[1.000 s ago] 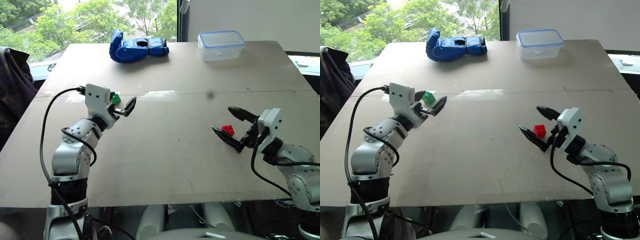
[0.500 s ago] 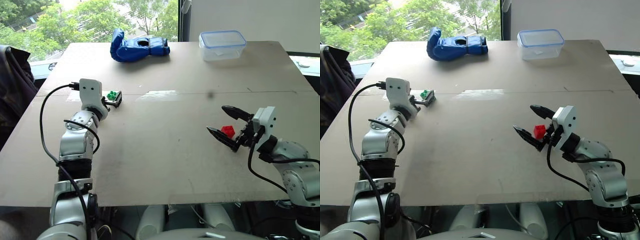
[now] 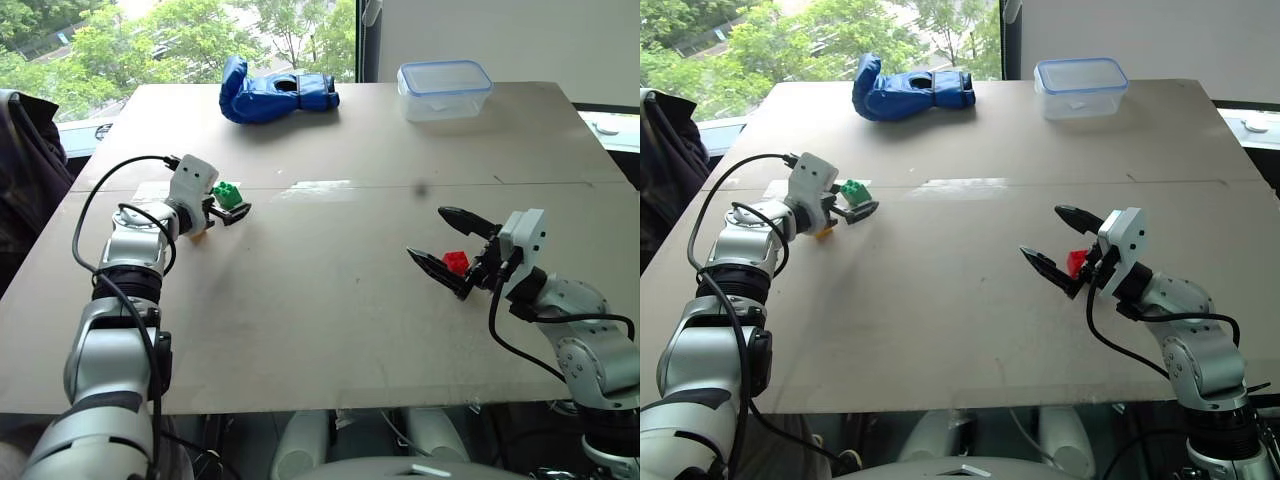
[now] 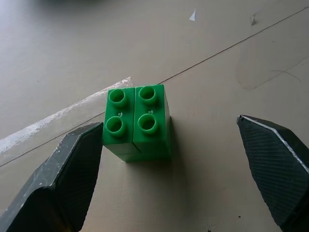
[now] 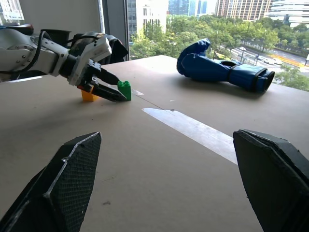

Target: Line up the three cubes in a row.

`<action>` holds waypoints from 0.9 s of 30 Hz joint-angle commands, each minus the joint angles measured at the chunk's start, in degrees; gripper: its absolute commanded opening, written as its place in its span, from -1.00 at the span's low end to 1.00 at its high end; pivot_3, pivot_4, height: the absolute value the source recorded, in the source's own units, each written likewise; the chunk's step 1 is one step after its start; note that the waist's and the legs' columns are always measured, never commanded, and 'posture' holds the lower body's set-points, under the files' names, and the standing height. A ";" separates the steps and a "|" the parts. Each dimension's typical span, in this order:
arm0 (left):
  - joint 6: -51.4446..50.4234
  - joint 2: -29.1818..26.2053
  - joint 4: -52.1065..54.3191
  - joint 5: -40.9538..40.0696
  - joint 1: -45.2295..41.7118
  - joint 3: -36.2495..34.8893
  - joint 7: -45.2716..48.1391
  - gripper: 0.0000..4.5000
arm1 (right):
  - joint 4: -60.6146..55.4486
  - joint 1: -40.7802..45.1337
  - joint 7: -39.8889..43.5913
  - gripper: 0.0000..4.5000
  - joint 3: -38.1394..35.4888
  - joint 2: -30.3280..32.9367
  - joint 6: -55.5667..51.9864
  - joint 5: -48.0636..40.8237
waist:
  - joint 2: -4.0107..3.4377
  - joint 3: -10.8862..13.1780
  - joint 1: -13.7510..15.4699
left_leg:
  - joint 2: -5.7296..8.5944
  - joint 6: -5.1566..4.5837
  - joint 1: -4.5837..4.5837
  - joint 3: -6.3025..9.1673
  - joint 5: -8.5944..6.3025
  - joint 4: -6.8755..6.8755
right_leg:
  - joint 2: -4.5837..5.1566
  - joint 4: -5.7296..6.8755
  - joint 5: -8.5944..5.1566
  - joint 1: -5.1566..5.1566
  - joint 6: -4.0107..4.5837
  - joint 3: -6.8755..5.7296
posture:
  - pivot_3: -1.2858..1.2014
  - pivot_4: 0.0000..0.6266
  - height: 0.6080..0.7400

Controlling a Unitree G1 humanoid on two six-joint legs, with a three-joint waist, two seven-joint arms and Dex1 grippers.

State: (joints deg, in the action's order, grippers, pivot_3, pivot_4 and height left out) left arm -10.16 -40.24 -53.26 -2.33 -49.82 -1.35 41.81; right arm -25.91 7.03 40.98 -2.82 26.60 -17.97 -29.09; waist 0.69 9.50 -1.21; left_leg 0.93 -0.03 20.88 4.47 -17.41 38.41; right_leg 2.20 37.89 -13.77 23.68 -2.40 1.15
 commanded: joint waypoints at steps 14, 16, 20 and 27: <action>9.14 -0.31 -16.81 3.81 -7.91 -0.43 0.45 1.00 | -1.37 -0.69 0.44 0.99 0.14 -0.39 3.18 -0.25 | 0.02 0.00 0.03 | 0.00 -0.01 -0.03 0.00 0.00 0.01 | 0.00 0.07 0.00 0.01 0.00 0.01 | 0.03 -0.52 1.00; 9.47 -0.07 -17.40 4.00 -8.24 -0.35 0.77 1.00 | -1.35 -0.78 0.58 0.99 -0.01 -0.26 3.22 -0.46 | 0.02 -0.01 0.05 | 0.00 -0.01 -0.04 0.00 -0.01 0.02 | 0.00 0.09 0.00 0.01 0.00 0.01 | 0.03 -0.52 1.00; 9.90 0.50 -18.24 4.04 -8.51 -0.65 0.69 0.43 | -1.80 -1.33 2.38 1.00 0.29 0.23 3.40 -1.39 | 0.02 -0.01 0.09 | 0.01 -0.02 -0.04 0.00 -0.01 0.04 | 0.00 0.10 0.00 0.00 0.00 0.01 | 0.03 -0.52 1.00; 10.23 0.70 -18.43 4.29 -8.71 -1.05 1.34 -0.46 | -0.63 -0.77 3.05 1.00 -0.15 0.29 4.07 -0.88 | 0.02 -0.01 0.10 | 0.01 -0.02 -0.04 0.00 -0.01 0.09 | 0.00 0.14 0.00 0.00 0.00 0.01 | 0.03 -0.52 1.00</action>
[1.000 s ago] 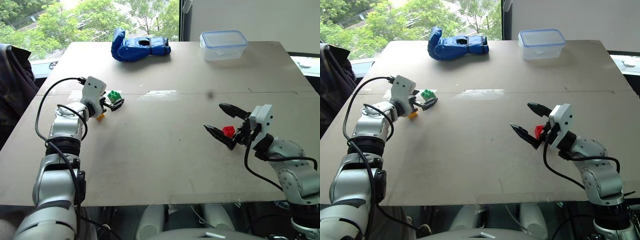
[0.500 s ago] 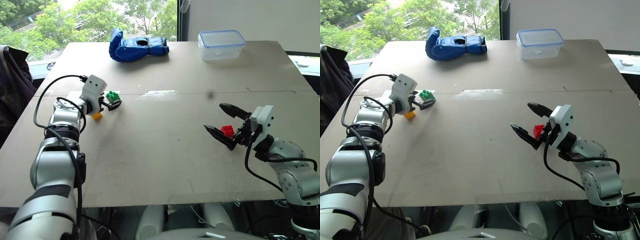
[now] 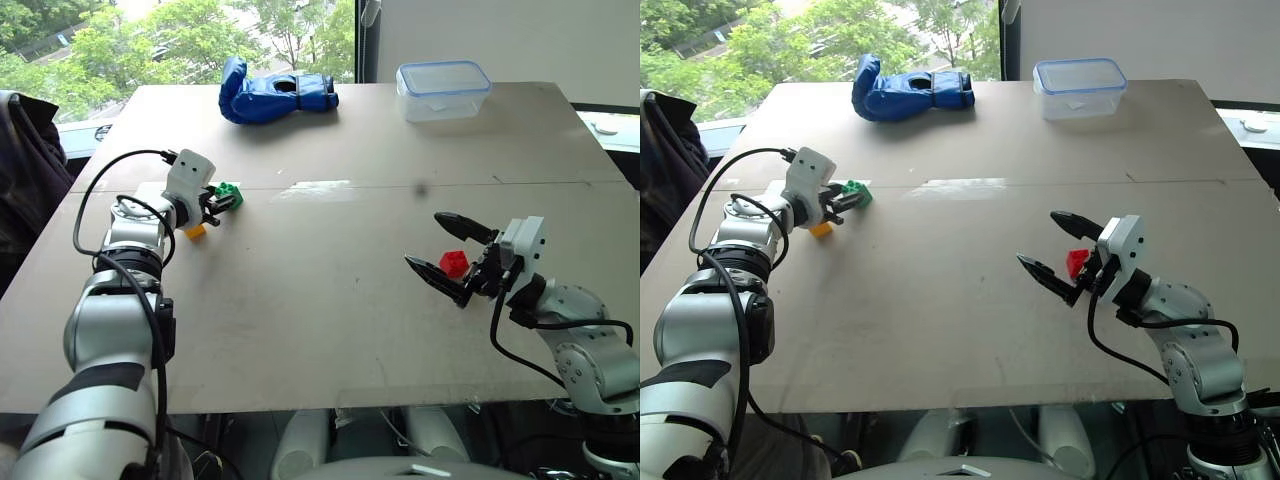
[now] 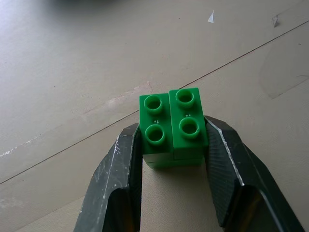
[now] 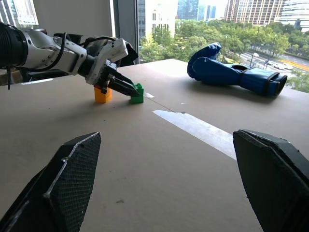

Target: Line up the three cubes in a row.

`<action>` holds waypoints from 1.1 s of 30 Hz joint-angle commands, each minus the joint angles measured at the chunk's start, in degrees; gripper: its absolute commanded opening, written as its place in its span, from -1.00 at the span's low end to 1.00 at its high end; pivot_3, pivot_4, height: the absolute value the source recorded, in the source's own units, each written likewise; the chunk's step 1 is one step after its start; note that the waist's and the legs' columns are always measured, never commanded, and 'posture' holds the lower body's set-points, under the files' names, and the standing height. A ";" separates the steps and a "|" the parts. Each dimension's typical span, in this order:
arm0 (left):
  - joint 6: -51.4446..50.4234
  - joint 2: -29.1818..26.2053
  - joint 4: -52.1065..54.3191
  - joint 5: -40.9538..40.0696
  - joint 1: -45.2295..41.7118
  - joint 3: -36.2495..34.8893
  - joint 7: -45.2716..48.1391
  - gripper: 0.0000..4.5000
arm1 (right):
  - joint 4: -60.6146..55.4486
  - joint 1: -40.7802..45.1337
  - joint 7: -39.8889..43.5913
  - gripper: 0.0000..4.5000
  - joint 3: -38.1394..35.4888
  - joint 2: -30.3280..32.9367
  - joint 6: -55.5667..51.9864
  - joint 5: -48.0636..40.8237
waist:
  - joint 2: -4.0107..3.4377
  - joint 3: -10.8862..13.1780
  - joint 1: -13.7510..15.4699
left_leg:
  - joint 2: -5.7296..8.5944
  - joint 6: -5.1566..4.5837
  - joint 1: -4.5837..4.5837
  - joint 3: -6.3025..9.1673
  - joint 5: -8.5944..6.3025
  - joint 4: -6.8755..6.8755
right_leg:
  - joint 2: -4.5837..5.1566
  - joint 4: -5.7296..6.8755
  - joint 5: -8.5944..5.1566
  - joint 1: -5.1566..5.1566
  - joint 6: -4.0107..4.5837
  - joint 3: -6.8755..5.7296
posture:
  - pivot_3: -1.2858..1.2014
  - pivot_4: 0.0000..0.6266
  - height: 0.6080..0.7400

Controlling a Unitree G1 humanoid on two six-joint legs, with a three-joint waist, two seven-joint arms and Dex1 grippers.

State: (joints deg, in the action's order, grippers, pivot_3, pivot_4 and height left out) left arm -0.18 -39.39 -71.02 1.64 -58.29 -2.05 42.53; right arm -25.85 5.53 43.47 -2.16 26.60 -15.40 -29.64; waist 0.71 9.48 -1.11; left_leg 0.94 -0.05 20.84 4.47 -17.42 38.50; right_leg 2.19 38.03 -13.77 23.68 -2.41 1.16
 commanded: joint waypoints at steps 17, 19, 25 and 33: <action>-7.85 2.16 19.79 -9.21 0.17 -0.92 26.61 -0.46 | 3.05 0.33 1.57 1.00 -3.83 2.24 4.00 -0.14 | 0.02 0.01 0.16 | 0.01 0.03 0.26 -0.07 0.01 0.17 | 0.01 -0.06 0.00 0.00 0.00 -0.19 | 0.03 -0.52 1.00; -10.68 3.10 27.70 -11.13 3.25 0.39 30.54 -0.46 | 4.06 0.25 1.84 1.00 -4.66 2.84 4.61 -0.08 | 0.01 0.01 0.06 | 0.00 0.16 0.25 -0.07 0.09 0.18 | 0.01 -0.05 0.00 0.01 0.00 -0.15 | 0.03 -0.52 1.00; -18.82 7.74 47.74 -14.74 12.03 6.67 35.47 -0.46 | 6.27 -0.80 2.38 1.00 -6.56 3.96 6.13 0.14 | 0.00 0.01 -0.76 | -0.06 0.16 0.15 0.01 0.09 0.16 | -0.01 0.01 0.00 0.01 0.00 0.03 | 0.03 -0.52 1.00; -12.40 13.96 47.02 -9.63 13.04 14.79 33.29 -0.46 | 6.19 -6.53 4.38 1.00 -8.98 5.24 7.77 -0.22 | -0.01 0.00 -0.71 | -0.07 -0.02 0.07 -0.02 -0.02 0.22 | -0.07 0.07 0.00 -0.05 0.00 0.11 | 0.03 -0.52 1.00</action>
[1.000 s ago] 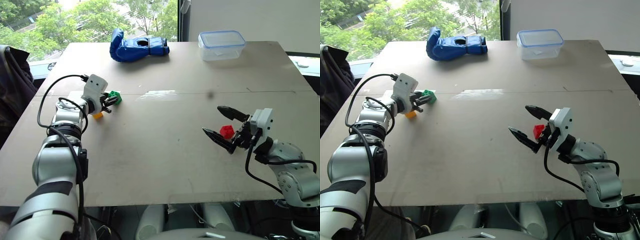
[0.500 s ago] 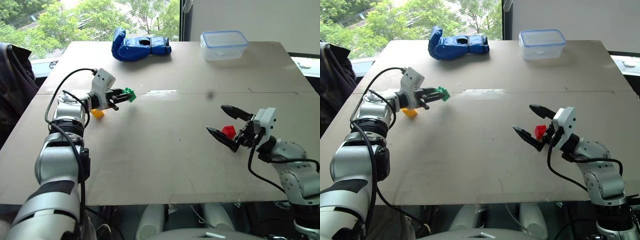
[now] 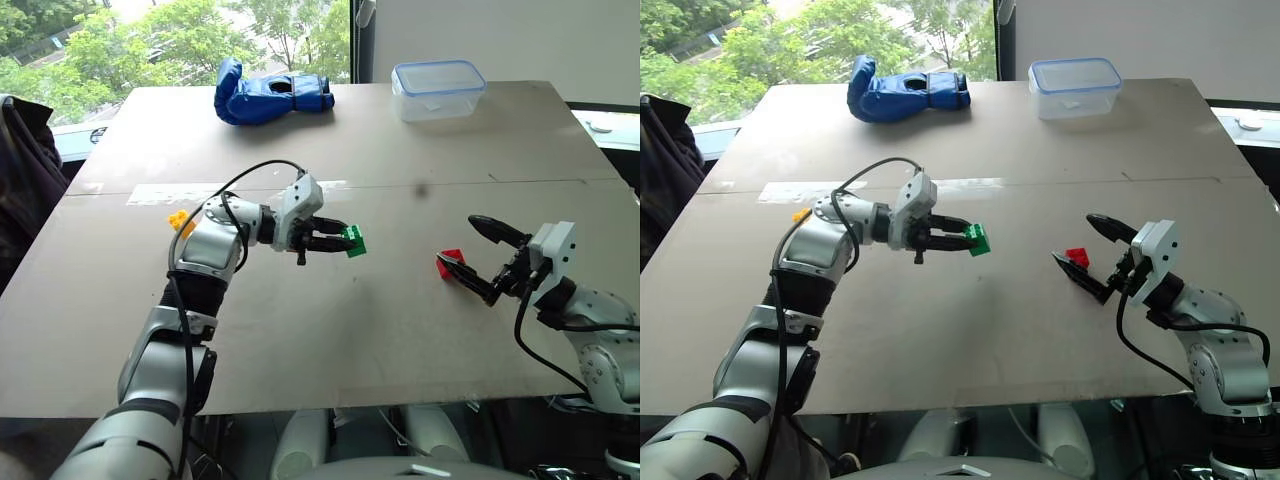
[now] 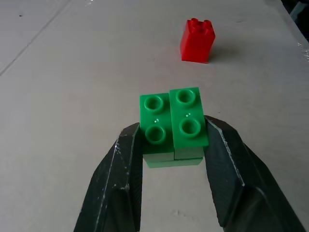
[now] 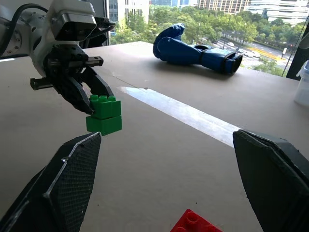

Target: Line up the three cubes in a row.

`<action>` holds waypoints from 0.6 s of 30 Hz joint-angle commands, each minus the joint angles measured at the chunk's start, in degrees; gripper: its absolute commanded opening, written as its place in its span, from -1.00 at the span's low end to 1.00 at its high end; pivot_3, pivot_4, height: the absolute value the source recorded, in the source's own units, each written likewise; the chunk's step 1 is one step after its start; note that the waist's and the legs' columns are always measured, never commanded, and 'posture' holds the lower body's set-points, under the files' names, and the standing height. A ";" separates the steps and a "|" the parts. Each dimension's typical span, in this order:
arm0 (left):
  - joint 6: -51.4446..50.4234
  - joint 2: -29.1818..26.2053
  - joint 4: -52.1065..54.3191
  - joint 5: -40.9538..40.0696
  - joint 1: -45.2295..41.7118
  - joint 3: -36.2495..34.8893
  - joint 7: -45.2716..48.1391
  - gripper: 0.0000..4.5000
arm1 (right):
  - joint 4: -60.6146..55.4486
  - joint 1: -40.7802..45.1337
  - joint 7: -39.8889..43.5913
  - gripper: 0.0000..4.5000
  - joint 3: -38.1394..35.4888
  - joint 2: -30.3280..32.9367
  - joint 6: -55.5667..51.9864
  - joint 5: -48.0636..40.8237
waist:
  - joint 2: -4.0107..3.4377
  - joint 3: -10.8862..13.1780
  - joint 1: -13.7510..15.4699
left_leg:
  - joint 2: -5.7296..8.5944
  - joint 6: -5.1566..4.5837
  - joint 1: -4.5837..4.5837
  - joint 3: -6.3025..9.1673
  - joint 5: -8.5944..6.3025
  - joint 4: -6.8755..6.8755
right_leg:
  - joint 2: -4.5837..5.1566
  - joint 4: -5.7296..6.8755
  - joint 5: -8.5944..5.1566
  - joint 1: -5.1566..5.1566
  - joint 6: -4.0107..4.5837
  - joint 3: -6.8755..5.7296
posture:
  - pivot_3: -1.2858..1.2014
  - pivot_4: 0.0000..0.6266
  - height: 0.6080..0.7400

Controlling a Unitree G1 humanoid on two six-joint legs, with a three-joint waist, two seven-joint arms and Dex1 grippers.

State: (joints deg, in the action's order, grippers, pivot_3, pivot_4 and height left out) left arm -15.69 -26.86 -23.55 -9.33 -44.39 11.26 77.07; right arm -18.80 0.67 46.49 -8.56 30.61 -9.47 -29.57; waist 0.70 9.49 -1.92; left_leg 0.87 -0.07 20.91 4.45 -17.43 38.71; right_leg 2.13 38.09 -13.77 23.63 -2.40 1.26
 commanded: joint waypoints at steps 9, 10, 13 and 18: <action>10.93 6.75 -8.18 7.41 -6.03 7.15 -3.35 -0.46 | 2.82 -5.99 7.24 1.00 -6.19 5.98 5.48 0.08 | 0.01 0.01 0.24 | 0.02 -0.03 -0.04 -0.13 -0.01 0.02 | -0.03 0.00 0.00 -0.05 0.00 0.00 | 0.03 -0.52 1.00; 11.09 7.86 -9.17 7.92 -6.87 7.59 -4.09 -0.46 | 3.02 -5.92 7.23 1.00 -6.34 5.92 5.63 0.05 | 0.01 0.00 0.29 | 0.02 -0.03 -0.04 -0.14 -0.01 0.03 | -0.03 -0.01 0.00 -0.07 0.00 -0.02 | 0.03 -0.52 1.00; 10.09 9.72 -9.83 8.15 -7.76 7.76 -4.63 -0.46 | 3.04 -5.91 6.93 1.00 -6.26 5.61 6.05 0.26 | 0.01 0.01 0.31 | 0.02 -0.03 -0.02 -0.15 -0.02 0.05 | -0.03 -0.01 0.00 -0.08 0.00 -0.01 | 0.03 -0.52 1.00; 7.12 10.86 -5.56 8.90 -6.34 9.09 -5.54 -0.46 | 2.60 -6.53 6.26 1.00 -6.34 5.24 6.41 0.27 | 0.00 0.01 0.07 | 0.01 -0.03 -0.04 -0.12 -0.02 0.04 | -0.05 -0.01 0.00 -0.08 0.00 0.00 | 0.03 -0.52 1.00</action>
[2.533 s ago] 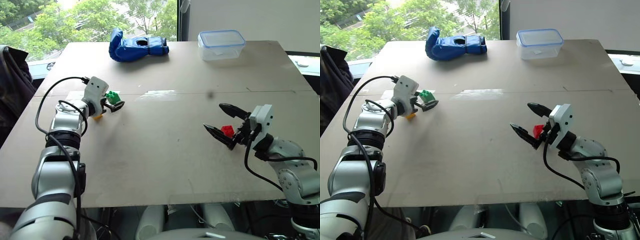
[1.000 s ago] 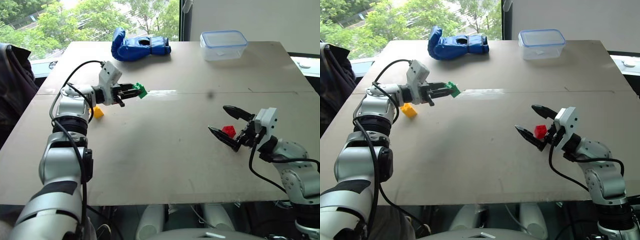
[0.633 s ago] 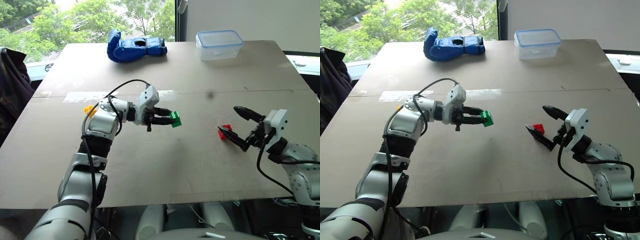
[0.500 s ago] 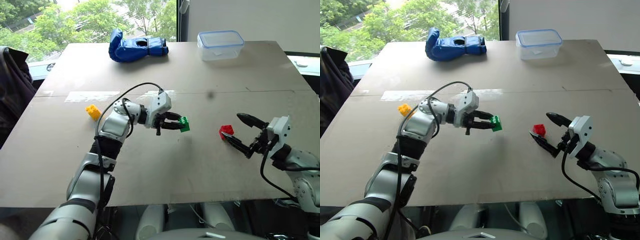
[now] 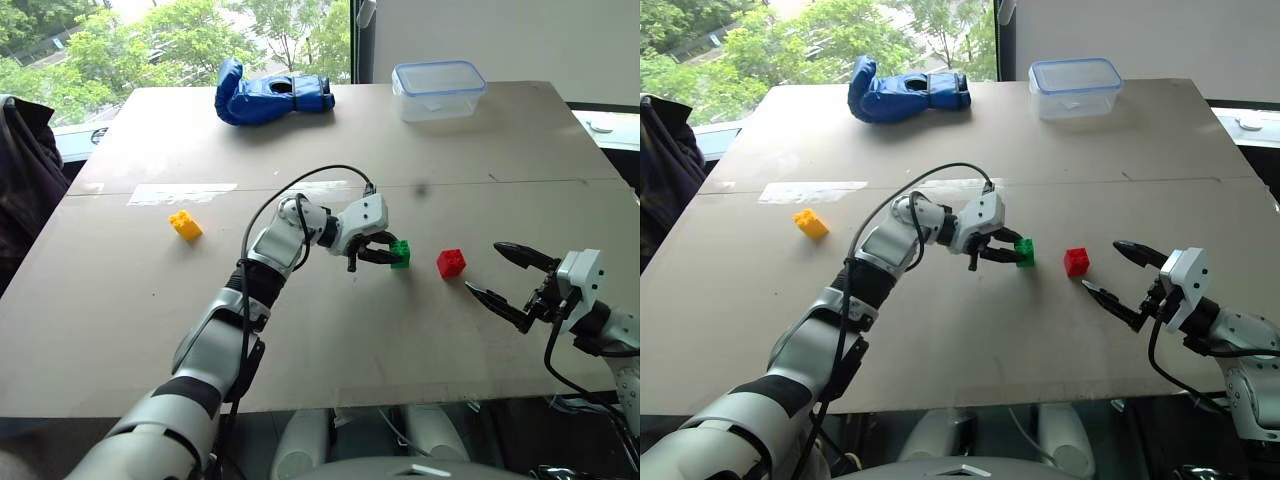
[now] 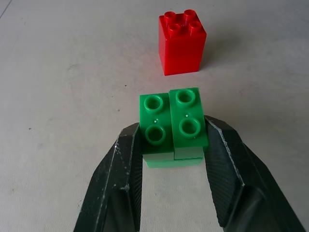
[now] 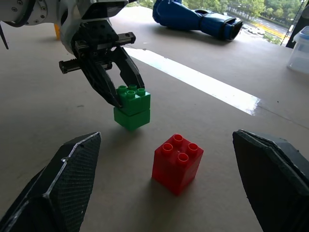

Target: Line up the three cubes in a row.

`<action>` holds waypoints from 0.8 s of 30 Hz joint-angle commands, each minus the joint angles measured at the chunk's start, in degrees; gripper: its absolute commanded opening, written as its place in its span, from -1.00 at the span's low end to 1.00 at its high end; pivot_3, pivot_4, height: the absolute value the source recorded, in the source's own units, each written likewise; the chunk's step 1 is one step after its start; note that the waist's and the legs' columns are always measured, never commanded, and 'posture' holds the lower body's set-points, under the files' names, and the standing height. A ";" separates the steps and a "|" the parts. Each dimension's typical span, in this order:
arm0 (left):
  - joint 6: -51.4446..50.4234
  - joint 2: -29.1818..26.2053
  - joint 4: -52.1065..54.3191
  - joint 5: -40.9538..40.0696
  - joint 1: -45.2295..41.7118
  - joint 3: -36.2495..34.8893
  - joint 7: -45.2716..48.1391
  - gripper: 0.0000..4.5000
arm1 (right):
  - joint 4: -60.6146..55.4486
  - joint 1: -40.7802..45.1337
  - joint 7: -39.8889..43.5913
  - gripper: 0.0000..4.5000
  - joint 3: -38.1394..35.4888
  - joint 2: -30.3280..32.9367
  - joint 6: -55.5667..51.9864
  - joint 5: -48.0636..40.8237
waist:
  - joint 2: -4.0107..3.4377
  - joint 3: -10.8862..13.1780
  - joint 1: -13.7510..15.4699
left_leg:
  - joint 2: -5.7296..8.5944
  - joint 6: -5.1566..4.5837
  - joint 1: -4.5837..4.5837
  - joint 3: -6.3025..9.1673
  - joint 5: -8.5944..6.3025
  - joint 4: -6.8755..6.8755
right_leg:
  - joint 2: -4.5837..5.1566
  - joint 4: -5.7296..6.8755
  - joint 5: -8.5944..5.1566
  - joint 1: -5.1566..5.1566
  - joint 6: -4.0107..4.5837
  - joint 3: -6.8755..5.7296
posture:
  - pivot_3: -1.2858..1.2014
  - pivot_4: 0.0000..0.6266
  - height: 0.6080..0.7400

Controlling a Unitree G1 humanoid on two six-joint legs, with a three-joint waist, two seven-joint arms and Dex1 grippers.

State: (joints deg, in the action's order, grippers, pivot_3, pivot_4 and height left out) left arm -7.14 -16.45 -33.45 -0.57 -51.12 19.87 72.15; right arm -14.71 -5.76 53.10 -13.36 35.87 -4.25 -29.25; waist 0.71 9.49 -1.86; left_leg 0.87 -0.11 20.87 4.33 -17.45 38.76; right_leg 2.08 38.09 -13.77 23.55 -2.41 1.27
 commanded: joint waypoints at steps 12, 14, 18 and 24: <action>-6.20 0.48 12.80 1.39 5.63 2.80 -2.84 -0.46 | -1.98 0.14 -1.21 1.00 -1.01 -0.30 1.23 -0.24 | -0.01 -0.01 0.37 | -0.01 0.00 -0.04 0.09 0.00 0.00 | 0.00 0.01 0.00 -0.01 0.00 0.05 | 0.03 -0.52 1.00; -5.72 0.26 12.91 2.12 5.82 3.34 -3.32 -0.46 | -2.11 0.21 -1.09 1.00 -0.81 -0.32 1.07 -0.43 | -0.01 -0.01 0.53 | -0.01 0.00 -0.04 0.09 0.00 0.00 | 0.01 0.01 0.00 -0.01 0.00 0.06 | 0.03 -0.52 1.00; -6.26 0.41 14.27 1.98 6.47 4.01 -3.76 -0.46 | -2.50 0.29 -0.47 1.00 -0.43 -0.14 0.45 -1.05 | -0.02 -0.01 0.94 | -0.01 0.00 -0.06 0.09 0.00 0.00 | 0.00 0.01 0.00 -0.01 0.00 0.06 | 0.03 -0.52 1.00; -6.29 -0.28 15.64 2.17 7.46 4.79 -3.48 -0.46 | -3.08 -0.41 1.38 1.00 -0.05 0.75 -1.04 -1.68 | -0.02 -0.01 1.10 | -0.01 0.01 -0.05 0.09 0.00 0.00 | 0.00 0.00 0.00 -0.01 0.00 0.06 | 0.03 -0.52 1.00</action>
State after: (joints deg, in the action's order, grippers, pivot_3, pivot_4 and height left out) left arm -13.28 -16.50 -19.01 1.12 -44.27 23.34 68.31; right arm -15.89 -5.98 53.61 -13.18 35.74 -5.43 -30.40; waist 0.69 9.48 -0.76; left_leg 0.86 -0.10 20.82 4.42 -17.45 38.76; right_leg 2.08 38.09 -13.77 23.54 -2.41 1.33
